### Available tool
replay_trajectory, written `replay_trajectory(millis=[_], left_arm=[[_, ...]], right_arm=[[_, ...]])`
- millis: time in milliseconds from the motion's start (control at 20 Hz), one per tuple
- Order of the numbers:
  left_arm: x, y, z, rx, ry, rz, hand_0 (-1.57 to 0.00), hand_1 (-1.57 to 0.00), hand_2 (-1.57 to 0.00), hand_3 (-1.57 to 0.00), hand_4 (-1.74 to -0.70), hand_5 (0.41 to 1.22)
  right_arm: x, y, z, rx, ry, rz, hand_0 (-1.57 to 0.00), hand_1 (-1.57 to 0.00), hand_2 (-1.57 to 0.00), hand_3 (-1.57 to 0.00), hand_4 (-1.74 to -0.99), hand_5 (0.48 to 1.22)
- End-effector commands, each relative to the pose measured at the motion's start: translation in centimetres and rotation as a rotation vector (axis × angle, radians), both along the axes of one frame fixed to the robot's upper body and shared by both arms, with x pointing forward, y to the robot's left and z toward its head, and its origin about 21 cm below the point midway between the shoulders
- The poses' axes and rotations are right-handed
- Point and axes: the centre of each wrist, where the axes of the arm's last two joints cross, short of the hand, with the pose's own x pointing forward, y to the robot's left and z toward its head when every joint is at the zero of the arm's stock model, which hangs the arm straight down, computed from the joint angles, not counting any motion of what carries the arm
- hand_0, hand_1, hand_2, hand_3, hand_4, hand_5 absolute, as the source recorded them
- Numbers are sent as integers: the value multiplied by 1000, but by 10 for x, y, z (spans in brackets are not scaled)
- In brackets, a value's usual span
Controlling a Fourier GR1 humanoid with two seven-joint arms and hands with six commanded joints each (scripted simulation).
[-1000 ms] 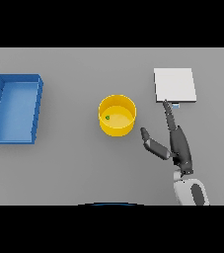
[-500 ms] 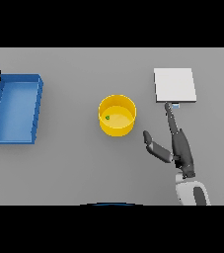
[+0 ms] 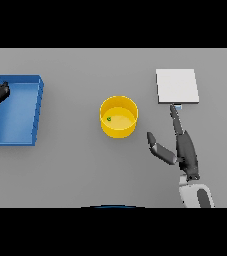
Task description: Pick up the red beaker and tilt it to pour out 1 green nut into yellow bowl. Pick up the yellow bowl and place it on the metallic measuring scale.
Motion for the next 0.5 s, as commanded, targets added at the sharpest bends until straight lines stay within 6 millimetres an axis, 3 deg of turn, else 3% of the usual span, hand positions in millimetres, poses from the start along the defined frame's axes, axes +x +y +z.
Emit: replay_trajectory(millis=[0, 50, 200, 300, 450], left_arm=[[-1, 0, 2, -5, 2, -13, -1496, -1378, -1351, -1310, -1161, 780], [-1, -2, 3, -5, 10, -31, -1393, -1215, -1209, -1136, -1068, 749], [-4, -5, -2, 8, 53, -49, -772, -637, -652, -614, -920, 677], [-2, -4, -4, 40, 90, -76, -494, -407, -417, -393, -857, 657], [-1, -1, -9, 54, 104, -99, -252, -208, -213, -201, -810, 657]], right_arm=[[0, 3, -2, 11, 4, 4, 1, 1, 1, 1, -1009, 634], [0, 1, 1, 7, -10, 10, 1, 1, 1, 1, -1007, 635], [-3, -2, -1, 10, -5, 9, 1, 1, 1, 1, -1005, 634], [-1, 1, 1, 9, -5, 12, 1, 1, 1, 1, -1009, 639], [2, -1, 1, 0, 1, 9, 1, 1, 1, 1, -1012, 639]])
